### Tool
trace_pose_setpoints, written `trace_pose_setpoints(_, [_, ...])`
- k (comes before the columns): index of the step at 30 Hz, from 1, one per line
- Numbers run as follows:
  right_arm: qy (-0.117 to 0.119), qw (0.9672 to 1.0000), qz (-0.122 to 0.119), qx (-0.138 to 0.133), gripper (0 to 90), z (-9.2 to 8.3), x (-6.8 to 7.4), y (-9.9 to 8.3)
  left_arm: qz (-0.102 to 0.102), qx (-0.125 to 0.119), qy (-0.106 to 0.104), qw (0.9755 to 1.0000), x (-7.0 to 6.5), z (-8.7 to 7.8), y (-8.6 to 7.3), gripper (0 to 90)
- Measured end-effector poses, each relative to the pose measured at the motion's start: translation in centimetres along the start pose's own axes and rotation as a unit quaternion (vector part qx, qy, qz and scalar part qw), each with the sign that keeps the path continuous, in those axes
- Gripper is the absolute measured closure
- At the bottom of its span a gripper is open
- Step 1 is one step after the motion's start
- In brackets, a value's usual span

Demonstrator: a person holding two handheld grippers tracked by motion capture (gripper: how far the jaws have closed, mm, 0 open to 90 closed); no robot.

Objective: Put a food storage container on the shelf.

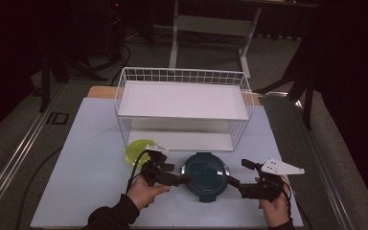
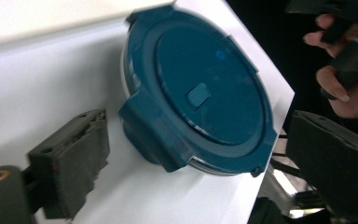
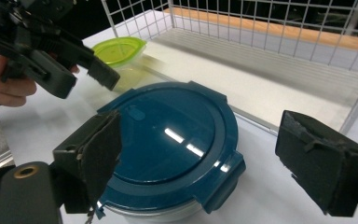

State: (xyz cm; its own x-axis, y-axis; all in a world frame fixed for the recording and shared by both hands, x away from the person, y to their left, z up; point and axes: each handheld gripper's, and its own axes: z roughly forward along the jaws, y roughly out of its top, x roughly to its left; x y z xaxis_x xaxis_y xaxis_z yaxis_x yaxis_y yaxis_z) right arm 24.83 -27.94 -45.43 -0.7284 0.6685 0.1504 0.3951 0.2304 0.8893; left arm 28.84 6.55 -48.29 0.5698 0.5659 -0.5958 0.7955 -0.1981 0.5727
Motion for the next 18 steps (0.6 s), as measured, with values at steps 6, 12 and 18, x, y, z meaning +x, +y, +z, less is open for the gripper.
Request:
trace_pose_setpoints(6, [-0.006, 0.9999, 0.001, 0.011, 12.4, 0.2, 0.0, -0.3, -0.059, 0.009, 0.001, 0.9982, 1.4, 0.6, -0.1, 20.1])
trace_pose_setpoints(12, [-0.004, 0.9999, 0.009, 0.014, 12.4, 0.4, -0.2, -0.5, -0.086, 0.013, -0.011, 0.9961, 1.9, 1.0, 0.0, 35.0])
trace_pose_setpoints(18, [0.0, 0.9998, 0.014, 0.014, 12.7, 0.2, -0.3, -0.5, -0.113, 0.023, -0.017, 0.9932, 2.6, 1.6, -0.1, 44.9])
